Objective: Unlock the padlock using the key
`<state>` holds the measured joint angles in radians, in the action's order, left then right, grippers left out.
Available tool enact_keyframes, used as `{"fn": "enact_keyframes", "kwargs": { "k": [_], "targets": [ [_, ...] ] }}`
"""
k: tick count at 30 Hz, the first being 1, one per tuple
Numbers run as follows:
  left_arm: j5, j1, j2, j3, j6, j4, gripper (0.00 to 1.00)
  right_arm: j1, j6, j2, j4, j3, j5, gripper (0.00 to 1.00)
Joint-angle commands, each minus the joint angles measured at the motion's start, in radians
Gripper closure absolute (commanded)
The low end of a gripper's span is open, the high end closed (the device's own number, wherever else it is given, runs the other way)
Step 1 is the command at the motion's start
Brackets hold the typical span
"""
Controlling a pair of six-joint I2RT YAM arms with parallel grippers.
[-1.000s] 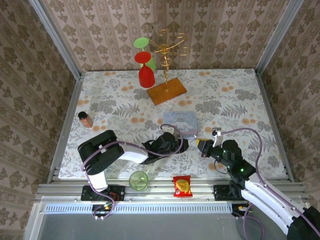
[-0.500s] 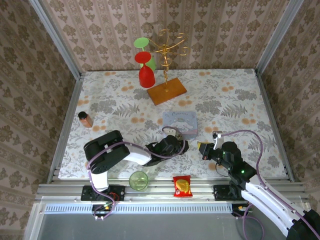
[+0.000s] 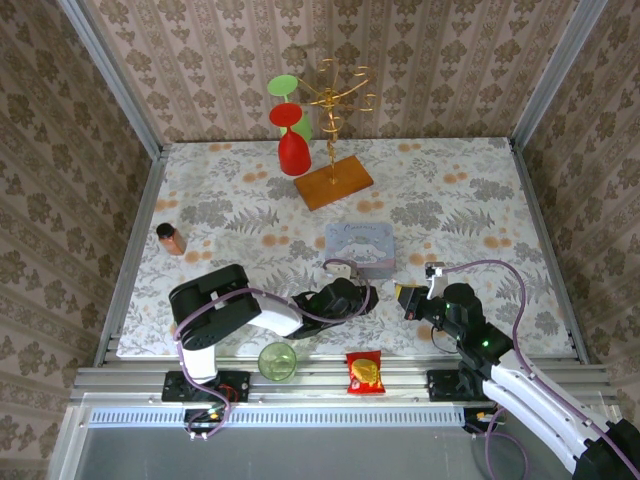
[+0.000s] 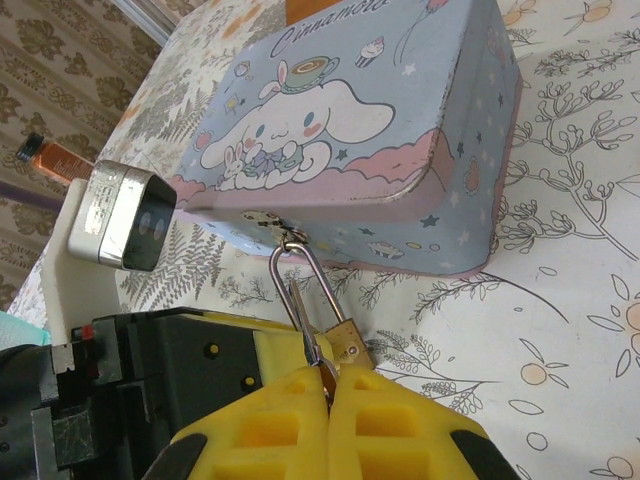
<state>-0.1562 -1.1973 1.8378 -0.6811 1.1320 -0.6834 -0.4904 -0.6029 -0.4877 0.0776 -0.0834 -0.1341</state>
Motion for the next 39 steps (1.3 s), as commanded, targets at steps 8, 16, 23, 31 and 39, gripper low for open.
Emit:
{"fn": "enact_keyframes", "kwargs": {
  "k": [8,16,23,31,39],
  "targets": [
    [0.078,-0.005,0.054,0.015,0.024,0.056,0.84,0.006,-0.082,-0.029,-0.012,0.02,-0.002,1.0],
    [0.129,0.036,0.018,0.073,0.028,-0.029,0.95,0.006,-0.177,-0.245,0.018,-0.026,-0.155,1.0],
    [0.15,0.066,-0.028,0.068,-0.002,0.01,0.84,0.011,-0.224,-0.368,0.138,-0.014,-0.246,1.0],
    [0.03,0.008,0.005,-0.034,0.0,0.182,0.5,0.041,-0.207,-0.206,-0.074,-0.026,-0.133,1.0],
    [-0.071,-0.049,0.069,-0.106,0.189,0.328,0.57,0.049,-0.241,-0.083,-0.195,-0.008,-0.055,1.0]
  ]
}}
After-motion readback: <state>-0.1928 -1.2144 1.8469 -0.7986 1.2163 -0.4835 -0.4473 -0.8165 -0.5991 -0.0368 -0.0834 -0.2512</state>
